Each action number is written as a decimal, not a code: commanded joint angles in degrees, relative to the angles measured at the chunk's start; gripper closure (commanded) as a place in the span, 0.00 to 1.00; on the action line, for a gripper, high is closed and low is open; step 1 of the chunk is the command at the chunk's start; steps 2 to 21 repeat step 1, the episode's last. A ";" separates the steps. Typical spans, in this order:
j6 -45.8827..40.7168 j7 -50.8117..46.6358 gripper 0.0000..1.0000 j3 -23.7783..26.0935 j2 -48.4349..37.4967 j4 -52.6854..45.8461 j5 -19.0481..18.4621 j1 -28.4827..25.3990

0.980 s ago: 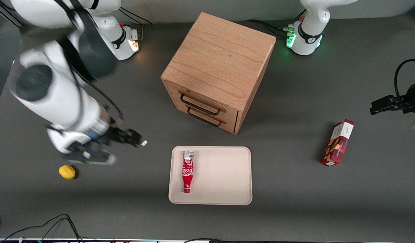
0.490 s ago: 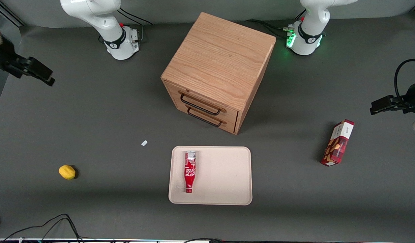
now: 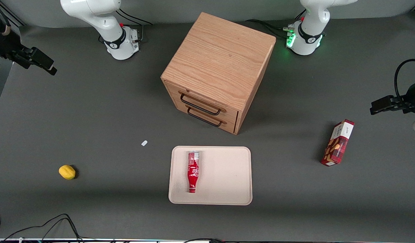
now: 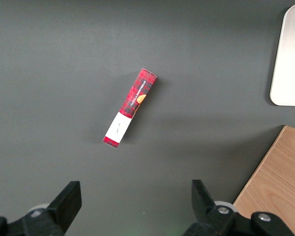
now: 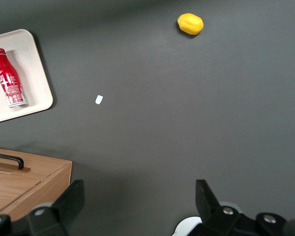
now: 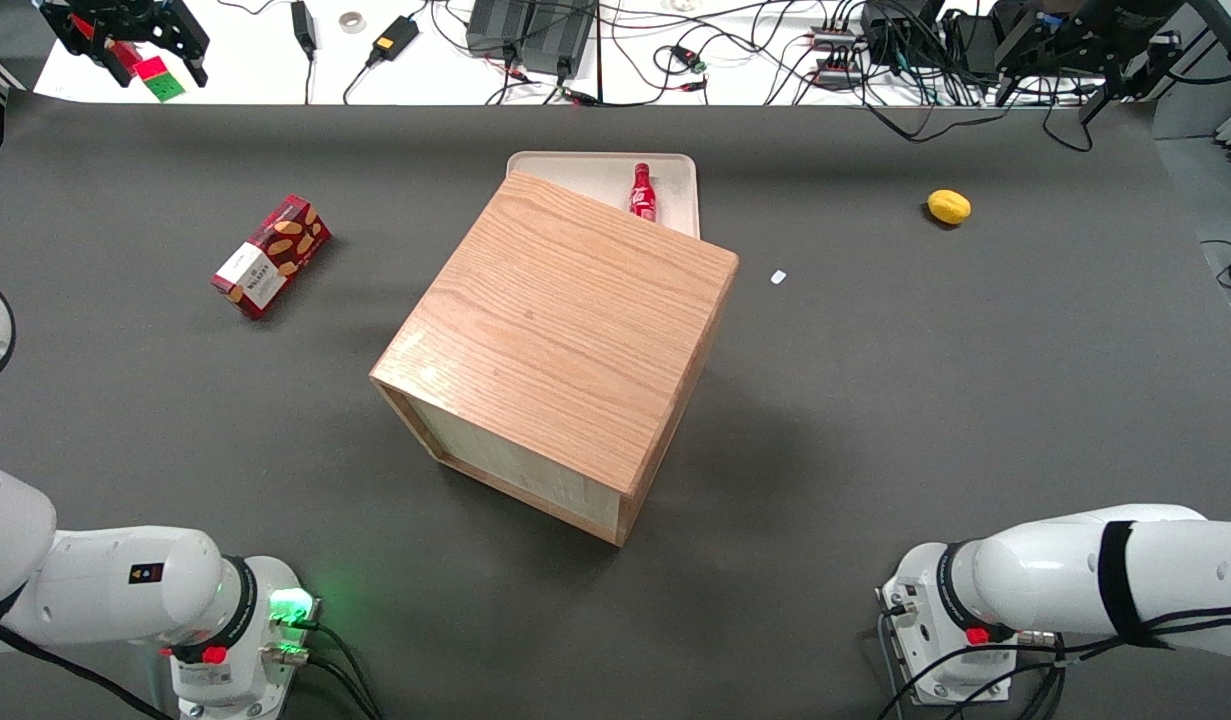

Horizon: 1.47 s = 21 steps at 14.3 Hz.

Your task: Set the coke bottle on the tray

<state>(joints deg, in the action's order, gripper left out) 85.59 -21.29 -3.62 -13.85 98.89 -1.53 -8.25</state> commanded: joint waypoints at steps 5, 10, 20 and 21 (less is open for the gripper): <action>0.81 0.81 0.00 -0.34 0.40 -0.45 1.36 -0.27; 0.81 0.81 0.00 -0.34 0.40 -0.45 1.36 -0.27; 0.81 0.81 0.00 -0.34 0.40 -0.45 1.36 -0.27; 0.81 0.81 0.00 -0.34 0.40 -0.45 1.36 -0.27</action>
